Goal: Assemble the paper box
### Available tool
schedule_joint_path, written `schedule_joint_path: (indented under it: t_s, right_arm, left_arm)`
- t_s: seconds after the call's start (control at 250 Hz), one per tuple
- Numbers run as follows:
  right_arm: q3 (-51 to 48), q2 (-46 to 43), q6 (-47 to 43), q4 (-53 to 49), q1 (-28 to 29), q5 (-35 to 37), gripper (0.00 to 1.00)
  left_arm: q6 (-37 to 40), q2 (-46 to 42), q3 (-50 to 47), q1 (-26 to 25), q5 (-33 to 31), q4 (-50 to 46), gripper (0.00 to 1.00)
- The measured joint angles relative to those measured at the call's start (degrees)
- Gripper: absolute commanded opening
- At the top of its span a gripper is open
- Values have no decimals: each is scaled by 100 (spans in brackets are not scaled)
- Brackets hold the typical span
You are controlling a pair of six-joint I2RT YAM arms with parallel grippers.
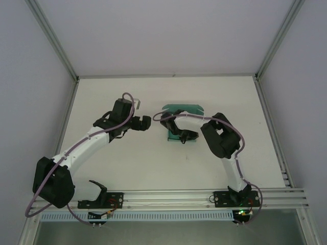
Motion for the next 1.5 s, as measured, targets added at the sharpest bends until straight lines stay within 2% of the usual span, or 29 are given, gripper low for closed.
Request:
schedule_joint_path:
  t_s: [0.116,0.188,0.256,0.407,0.603,0.667,0.719,0.811,0.85,0.914,1.05,1.086,1.182,1.278,1.393,1.501]
  right_arm:
    - [-426,-374,-11,446,2,-240,22]
    - [-634,-595,-17,699,-9,-378,34]
    - [-767,-791,-11,962,-7,-516,36]
    - [-1003,-1362,-9,1502,4,-654,52]
    - [-1239,-2223,-203,1934,-2,-706,63]
    - [-1296,-2439,-442,2024,-42,-704,70]
    - [-1399,-2634,-826,2181,-92,-732,81]
    - [-1711,-3099,-1860,2610,-260,-1025,88]
    - [-1829,-3316,-2387,2780,-415,-1311,89]
    - [-1851,-3595,-3161,2907,-763,-1858,90]
    - [-1569,-3735,-4472,3060,-1421,-2861,90]
    - [-1488,-3709,-4806,3064,-1572,-3130,88]
    - [-1224,-3477,-5517,2983,-1838,-3722,82]
    - [-920,-3047,-6019,2870,-2009,-4116,76]
    - [-708,-2640,-6293,2686,-2118,-4363,77]
    - [-778,-2658,-6251,2579,-2131,-4413,78]
  left_arm:
    - [-7,-9,0,0,83,2,100]
    - [-7,-9,0,0,146,4,100]
    - [-4,0,0,0,234,4,100]
    - [22,118,15,0,542,57,100]
    - [177,579,240,0,955,153,100]
    - [278,717,345,0,1097,138,100]
    - [396,822,448,0,1211,122,100]
    - [691,1005,662,-11,1408,57,100]
    - [850,1115,807,-26,1488,-26,100]
    - [1095,1338,1056,-68,1587,-153,93]
    - [1526,1891,1655,-192,1609,-472,68]
    - [1596,2006,1766,-208,1609,-531,62]
    - [1764,2227,1969,-256,1598,-697,52]
    - [1873,2341,2074,-291,1582,-835,49]
    - [1915,2406,2159,-323,1563,-931,49]
    - [1915,2406,2153,-341,1532,-911,53]
